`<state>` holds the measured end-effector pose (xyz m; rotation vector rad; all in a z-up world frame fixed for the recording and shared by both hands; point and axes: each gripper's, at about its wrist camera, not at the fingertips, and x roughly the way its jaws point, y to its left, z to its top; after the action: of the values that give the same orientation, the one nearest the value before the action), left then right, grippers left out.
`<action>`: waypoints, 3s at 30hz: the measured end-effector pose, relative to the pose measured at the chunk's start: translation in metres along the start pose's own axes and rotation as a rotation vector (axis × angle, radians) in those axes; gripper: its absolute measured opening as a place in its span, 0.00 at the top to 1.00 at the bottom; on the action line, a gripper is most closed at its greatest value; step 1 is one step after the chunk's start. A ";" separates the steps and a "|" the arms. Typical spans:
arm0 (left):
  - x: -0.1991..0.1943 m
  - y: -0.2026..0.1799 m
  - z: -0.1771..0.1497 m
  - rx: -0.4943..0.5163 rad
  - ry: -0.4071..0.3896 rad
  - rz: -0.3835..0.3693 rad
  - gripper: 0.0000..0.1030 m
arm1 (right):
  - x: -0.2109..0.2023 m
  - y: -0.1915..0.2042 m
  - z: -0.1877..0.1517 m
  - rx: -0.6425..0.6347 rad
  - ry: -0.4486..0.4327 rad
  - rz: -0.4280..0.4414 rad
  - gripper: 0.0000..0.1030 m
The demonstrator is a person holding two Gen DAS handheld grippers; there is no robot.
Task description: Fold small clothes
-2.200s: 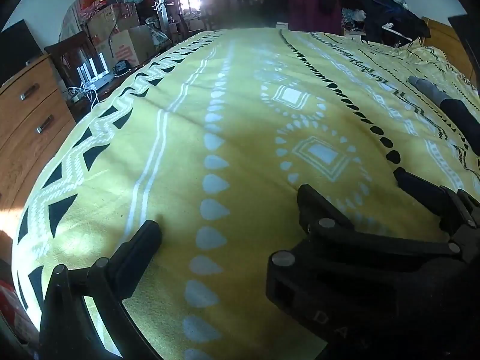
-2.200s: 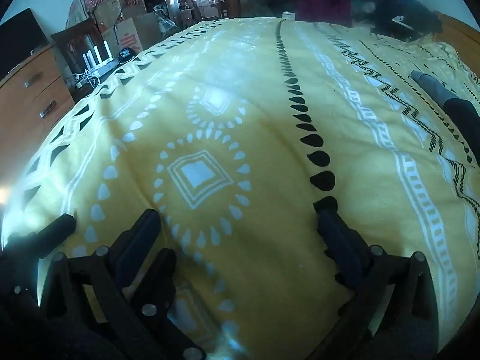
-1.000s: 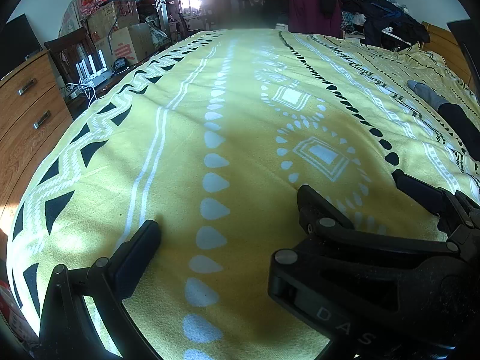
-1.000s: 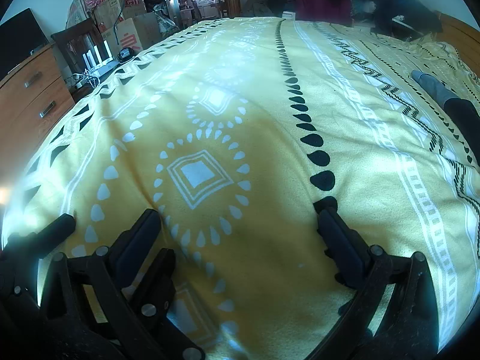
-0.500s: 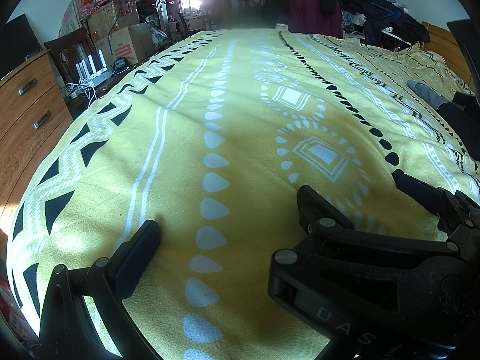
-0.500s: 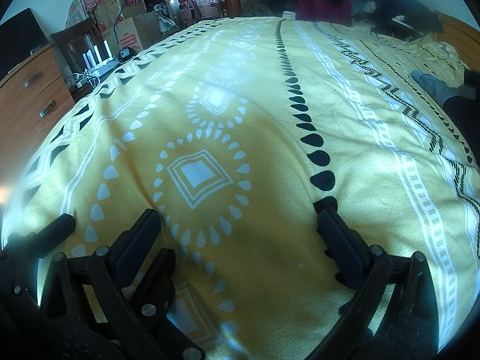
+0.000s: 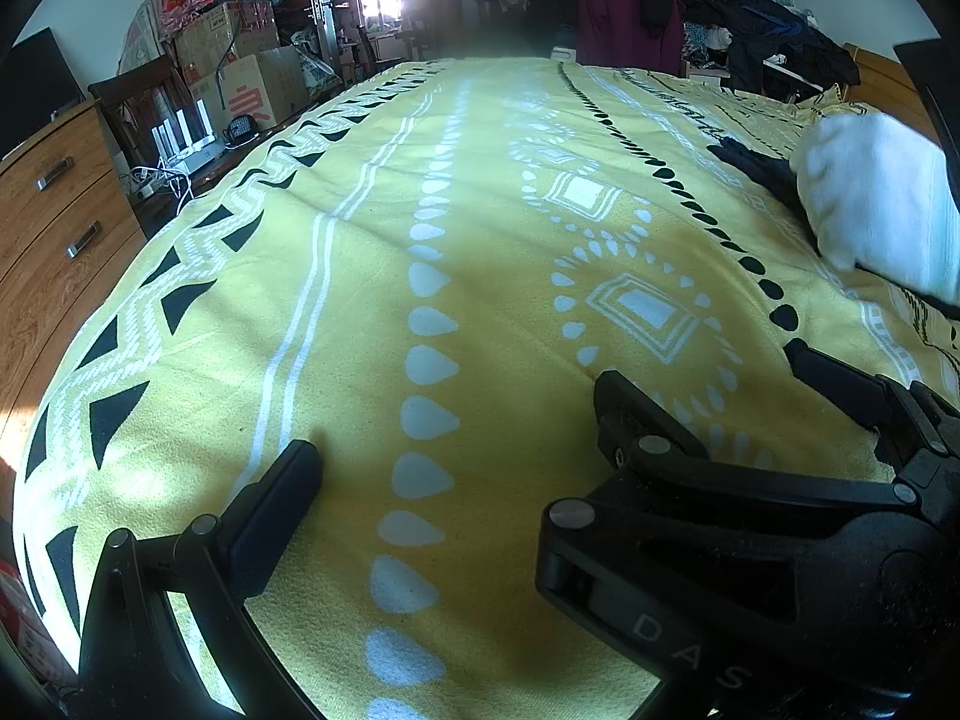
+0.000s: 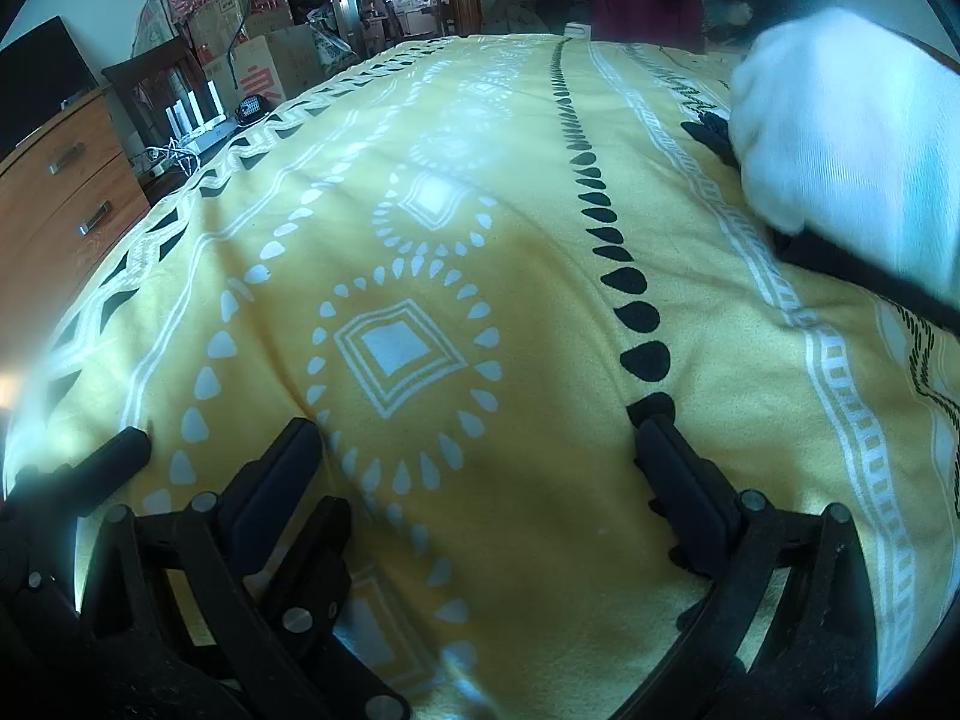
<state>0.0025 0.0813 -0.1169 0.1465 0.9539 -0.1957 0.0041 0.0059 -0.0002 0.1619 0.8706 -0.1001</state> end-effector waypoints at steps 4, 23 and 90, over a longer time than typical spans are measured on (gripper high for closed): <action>0.000 0.000 0.000 0.002 -0.002 0.002 0.00 | 0.000 0.000 0.000 0.003 -0.016 0.005 0.00; 0.000 0.001 0.000 -0.001 -0.002 -0.001 0.00 | 0.000 0.000 0.000 0.005 -0.021 0.007 0.00; -0.001 0.000 0.000 -0.003 -0.003 -0.003 0.00 | 0.000 0.000 0.001 0.006 -0.023 0.009 0.00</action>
<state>0.0019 0.0809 -0.1159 0.1421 0.9510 -0.1970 0.0047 0.0060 0.0002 0.1703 0.8461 -0.0959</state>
